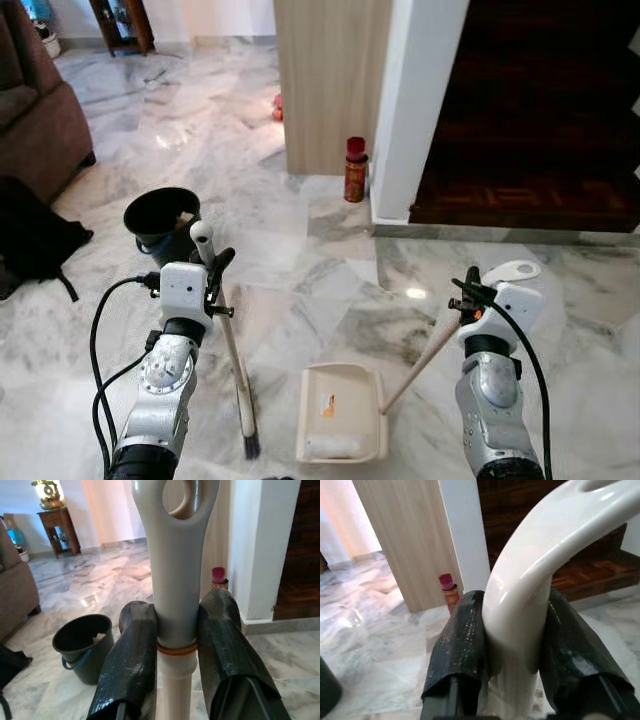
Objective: Sweep floor
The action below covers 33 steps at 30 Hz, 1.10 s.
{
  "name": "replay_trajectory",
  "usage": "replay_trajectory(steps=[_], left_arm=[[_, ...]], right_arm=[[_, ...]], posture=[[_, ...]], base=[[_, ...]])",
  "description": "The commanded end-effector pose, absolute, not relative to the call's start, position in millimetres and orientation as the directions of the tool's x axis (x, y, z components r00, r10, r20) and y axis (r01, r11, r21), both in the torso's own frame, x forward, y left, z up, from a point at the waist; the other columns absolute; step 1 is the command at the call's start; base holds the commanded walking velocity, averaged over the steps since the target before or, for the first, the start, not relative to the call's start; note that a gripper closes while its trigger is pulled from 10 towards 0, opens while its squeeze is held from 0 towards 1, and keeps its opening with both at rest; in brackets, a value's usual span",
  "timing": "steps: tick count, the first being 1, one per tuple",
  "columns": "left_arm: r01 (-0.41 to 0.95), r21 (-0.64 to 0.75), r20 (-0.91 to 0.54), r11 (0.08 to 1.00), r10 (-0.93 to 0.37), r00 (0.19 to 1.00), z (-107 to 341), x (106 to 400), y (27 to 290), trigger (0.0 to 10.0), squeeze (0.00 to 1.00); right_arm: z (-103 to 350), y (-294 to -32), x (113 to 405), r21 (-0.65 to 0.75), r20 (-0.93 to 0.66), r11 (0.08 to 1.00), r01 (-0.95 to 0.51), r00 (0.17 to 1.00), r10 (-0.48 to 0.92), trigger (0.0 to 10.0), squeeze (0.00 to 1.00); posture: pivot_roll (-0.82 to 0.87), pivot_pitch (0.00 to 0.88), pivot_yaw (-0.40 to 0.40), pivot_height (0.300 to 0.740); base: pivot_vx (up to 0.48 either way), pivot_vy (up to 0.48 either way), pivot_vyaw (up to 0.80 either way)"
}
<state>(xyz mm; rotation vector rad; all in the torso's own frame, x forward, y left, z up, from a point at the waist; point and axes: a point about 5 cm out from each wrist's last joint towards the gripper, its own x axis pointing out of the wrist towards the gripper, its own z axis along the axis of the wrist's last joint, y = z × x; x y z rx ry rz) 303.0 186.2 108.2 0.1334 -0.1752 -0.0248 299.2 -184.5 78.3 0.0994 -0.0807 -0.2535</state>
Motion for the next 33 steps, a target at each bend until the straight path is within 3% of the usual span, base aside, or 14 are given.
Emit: replay_trajectory(steps=[1,33], left_arm=[[0.002,0.132,0.226,0.991,-0.032,0.974,120.4,304.3,187.4,10.0,0.00],[-0.007,0.130,0.221,0.991,-0.022,0.975,121.2,303.8,188.5,10.0,0.00]], right_arm=[[84.2,-186.1,300.6,0.120,0.090,0.961,0.249,0.961,-0.260,10.0,0.00],[82.1,-185.1,301.3,0.130,0.067,0.961,0.242,0.965,-0.253,10.0,0.00]], posture=[[0.03,0.037,0.036,0.740],[0.04,0.052,0.031,0.740]], base=[[0.000,0.319,0.00],[0.000,0.320,0.00]])
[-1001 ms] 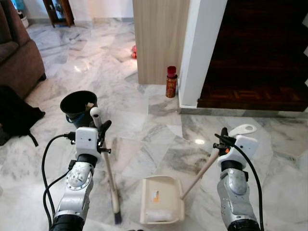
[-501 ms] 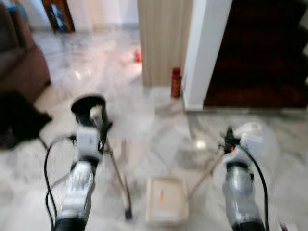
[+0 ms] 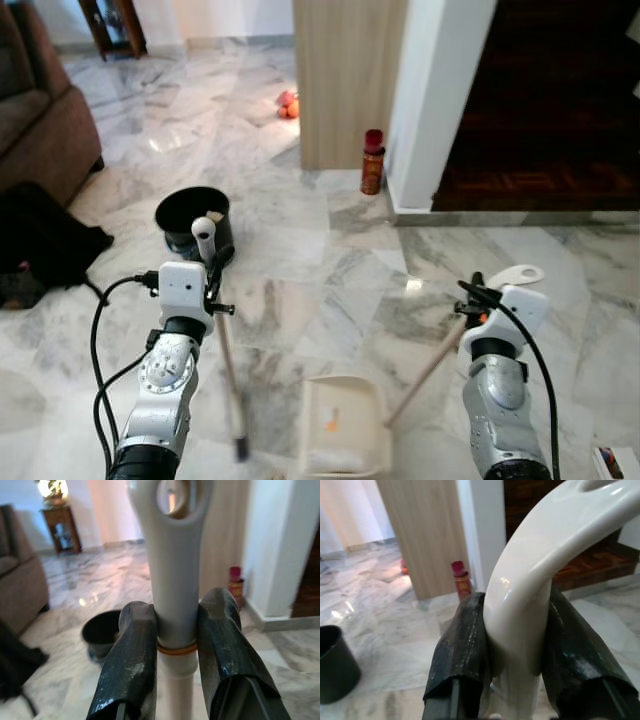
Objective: Sweep floor
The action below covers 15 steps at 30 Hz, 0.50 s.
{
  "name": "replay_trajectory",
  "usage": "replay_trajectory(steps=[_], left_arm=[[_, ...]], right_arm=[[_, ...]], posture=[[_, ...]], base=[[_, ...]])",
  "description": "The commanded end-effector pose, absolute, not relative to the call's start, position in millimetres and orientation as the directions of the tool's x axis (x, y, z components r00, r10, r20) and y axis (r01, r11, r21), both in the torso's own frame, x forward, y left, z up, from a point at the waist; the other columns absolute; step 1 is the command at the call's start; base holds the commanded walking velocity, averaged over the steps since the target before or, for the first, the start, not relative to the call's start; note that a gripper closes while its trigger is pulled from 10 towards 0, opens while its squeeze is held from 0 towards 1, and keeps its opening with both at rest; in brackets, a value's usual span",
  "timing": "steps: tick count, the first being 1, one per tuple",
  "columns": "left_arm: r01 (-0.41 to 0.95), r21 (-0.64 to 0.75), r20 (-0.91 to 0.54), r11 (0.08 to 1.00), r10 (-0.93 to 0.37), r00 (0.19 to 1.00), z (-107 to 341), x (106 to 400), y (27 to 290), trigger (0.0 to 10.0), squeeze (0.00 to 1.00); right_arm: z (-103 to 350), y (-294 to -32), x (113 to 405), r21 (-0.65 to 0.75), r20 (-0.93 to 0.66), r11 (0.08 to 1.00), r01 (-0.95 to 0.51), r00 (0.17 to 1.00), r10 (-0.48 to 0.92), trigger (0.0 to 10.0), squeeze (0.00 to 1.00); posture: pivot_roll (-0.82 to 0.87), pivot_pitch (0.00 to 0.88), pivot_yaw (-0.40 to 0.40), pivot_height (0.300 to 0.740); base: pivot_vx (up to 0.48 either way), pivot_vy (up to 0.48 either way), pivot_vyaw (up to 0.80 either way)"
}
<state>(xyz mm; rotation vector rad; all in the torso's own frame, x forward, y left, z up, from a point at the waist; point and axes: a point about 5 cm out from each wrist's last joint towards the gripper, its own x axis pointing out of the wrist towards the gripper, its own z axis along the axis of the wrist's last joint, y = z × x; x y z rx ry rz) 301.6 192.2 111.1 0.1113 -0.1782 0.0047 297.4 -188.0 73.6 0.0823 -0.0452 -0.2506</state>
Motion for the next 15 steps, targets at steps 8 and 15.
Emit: replay_trajectory(steps=[8,15], left_arm=[[-0.007,0.131,0.222,0.991,-0.022,0.975,121.6,303.8,188.7,10.0,0.00],[-0.005,0.132,0.218,0.991,-0.024,0.976,121.4,303.4,189.0,10.0,0.00]], right_arm=[[81.8,-184.6,301.0,0.131,0.065,0.961,0.242,0.966,-0.252,10.0,0.00],[80.7,-182.7,300.7,0.131,0.061,0.963,0.236,0.967,-0.246,10.0,0.00]], posture=[[0.04,0.056,0.032,0.740],[0.04,0.063,0.032,0.740]], base=[[0.000,0.321,0.00],[0.000,0.320,0.00]])
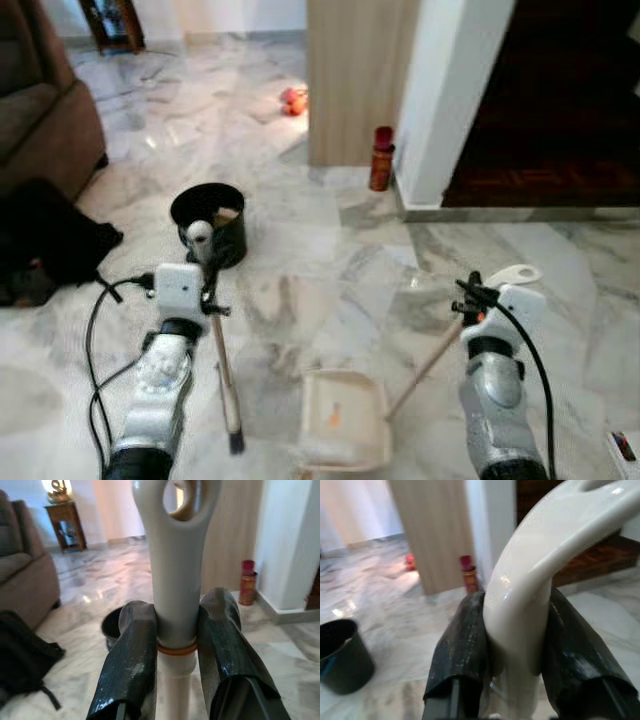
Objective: Sweep floor
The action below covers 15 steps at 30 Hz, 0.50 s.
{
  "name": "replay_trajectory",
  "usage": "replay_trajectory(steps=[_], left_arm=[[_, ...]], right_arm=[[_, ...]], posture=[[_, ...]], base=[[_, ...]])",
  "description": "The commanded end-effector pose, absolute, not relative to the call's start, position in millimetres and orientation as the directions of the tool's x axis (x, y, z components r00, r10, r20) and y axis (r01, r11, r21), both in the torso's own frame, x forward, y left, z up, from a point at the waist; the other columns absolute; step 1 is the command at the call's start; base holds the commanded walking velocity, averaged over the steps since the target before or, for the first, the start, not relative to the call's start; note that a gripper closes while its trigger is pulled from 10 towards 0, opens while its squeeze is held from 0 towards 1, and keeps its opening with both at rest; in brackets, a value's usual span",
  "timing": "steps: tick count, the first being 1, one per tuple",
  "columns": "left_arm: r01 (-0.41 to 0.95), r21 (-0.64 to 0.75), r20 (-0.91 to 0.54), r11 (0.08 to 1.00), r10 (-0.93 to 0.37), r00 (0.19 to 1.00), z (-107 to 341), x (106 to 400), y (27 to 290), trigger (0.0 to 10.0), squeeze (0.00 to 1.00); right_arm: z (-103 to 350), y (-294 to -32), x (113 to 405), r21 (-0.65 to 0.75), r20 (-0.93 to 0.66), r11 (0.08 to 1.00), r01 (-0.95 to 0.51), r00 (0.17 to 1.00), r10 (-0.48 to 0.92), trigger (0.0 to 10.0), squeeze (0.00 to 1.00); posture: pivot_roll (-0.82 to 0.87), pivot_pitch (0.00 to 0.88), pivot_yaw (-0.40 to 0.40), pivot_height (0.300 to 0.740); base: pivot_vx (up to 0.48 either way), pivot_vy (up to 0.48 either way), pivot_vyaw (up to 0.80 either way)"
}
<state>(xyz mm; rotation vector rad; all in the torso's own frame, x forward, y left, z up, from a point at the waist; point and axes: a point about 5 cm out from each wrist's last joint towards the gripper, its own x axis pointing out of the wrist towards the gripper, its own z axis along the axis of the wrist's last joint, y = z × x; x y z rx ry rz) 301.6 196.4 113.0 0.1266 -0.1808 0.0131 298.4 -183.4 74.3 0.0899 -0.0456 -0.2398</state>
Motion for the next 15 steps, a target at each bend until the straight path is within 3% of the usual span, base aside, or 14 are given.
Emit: replay_trajectory(steps=[1,15], left_arm=[[-0.005,0.132,0.217,0.991,-0.024,0.976,121.5,303.4,189.2,10.0,0.00],[-0.007,0.135,0.214,0.991,-0.022,0.977,121.5,303.1,189.5,10.0,0.00]], right_arm=[[80.7,-182.4,300.7,0.131,0.060,0.963,0.236,0.968,-0.245,10.0,0.00],[80.5,-181.2,300.9,0.132,0.057,0.964,0.231,0.969,-0.240,10.0,0.00]], posture=[[0.04,0.063,0.032,0.740],[0.04,0.075,0.034,0.740]], base=[[0.000,0.315,0.00],[0.000,0.319,0.00]])
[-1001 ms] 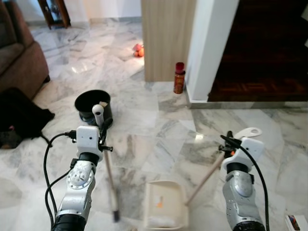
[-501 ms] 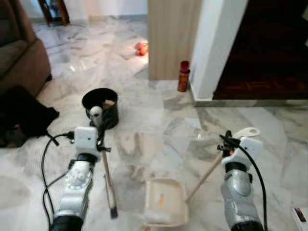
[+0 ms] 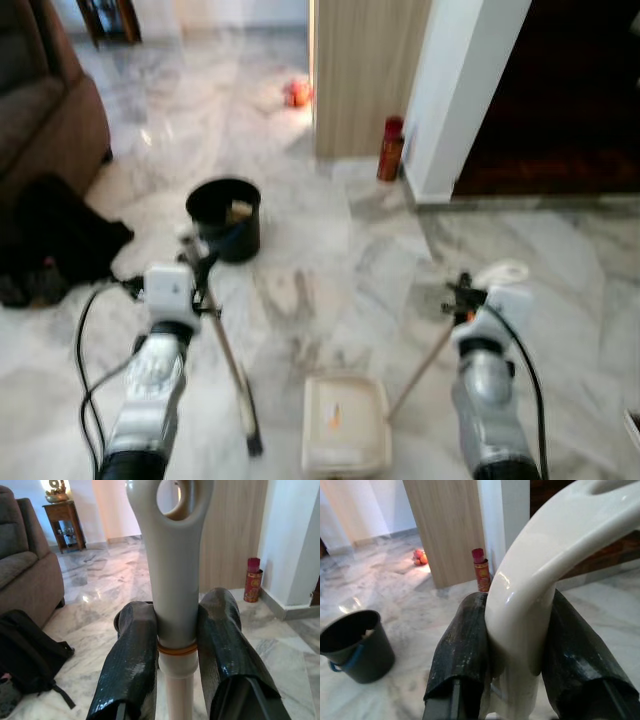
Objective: Sweep floor
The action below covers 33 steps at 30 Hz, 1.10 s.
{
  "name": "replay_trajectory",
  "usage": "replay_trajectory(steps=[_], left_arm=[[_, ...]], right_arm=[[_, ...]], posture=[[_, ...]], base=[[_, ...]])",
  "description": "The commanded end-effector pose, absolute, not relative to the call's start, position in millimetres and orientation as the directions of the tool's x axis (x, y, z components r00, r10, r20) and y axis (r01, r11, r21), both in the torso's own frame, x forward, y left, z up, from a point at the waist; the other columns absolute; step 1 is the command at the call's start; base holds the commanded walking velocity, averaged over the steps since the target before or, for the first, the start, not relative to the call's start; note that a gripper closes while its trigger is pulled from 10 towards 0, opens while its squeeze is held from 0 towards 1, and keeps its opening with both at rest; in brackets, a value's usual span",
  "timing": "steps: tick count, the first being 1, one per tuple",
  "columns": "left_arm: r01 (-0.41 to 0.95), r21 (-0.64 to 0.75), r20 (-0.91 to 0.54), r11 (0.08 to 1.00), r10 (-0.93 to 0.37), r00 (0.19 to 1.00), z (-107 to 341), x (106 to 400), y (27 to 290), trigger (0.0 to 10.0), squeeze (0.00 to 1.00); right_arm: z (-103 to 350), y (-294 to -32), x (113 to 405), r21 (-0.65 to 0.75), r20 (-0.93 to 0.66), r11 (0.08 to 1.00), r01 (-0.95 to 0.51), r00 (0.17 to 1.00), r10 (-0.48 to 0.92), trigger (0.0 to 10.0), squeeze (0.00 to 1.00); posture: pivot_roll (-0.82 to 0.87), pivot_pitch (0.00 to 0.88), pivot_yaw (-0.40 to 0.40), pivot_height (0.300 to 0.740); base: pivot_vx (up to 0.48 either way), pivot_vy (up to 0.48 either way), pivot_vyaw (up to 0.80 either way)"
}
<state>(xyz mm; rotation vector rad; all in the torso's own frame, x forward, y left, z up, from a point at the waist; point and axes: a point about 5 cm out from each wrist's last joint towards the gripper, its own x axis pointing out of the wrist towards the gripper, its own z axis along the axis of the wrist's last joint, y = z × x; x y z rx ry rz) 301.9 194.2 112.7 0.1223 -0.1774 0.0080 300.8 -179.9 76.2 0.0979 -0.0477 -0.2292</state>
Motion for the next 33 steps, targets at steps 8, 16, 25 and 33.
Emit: replay_trajectory(steps=[8,16,25,33], left_arm=[[-0.007,0.137,0.210,0.991,-0.022,0.977,121.3,303.2,189.8,10.0,0.00],[0.013,0.165,0.188,0.986,-0.044,0.981,118.5,303.9,187.5,10.0,0.00],[0.029,0.109,0.131,0.994,-0.044,0.990,109.7,303.0,185.2,10.0,0.00],[0.039,0.122,0.124,0.992,-0.055,0.991,109.9,302.3,184.6,10.0,0.00]], right_arm=[[80.9,-180.7,301.1,0.132,0.059,0.963,0.234,0.968,-0.244,10.0,0.00],[81.3,-180.4,301.2,0.135,0.062,0.962,0.235,0.968,-0.245,10.0,0.00],[80.6,-179.1,301.0,0.133,0.060,0.964,0.232,0.969,-0.241,10.0,0.00],[80.0,-177.8,300.6,0.128,0.058,0.966,0.223,0.971,-0.232,10.0,0.00]], posture=[[0.04,0.083,0.036,0.740],[0.04,0.075,0.037,0.740],[0.04,0.069,0.037,0.740],[0.04,0.061,0.038,0.740]], base=[[0.000,0.320,0.00],[0.000,0.200,0.00],[0.000,0.000,0.00],[0.000,0.000,0.00]])
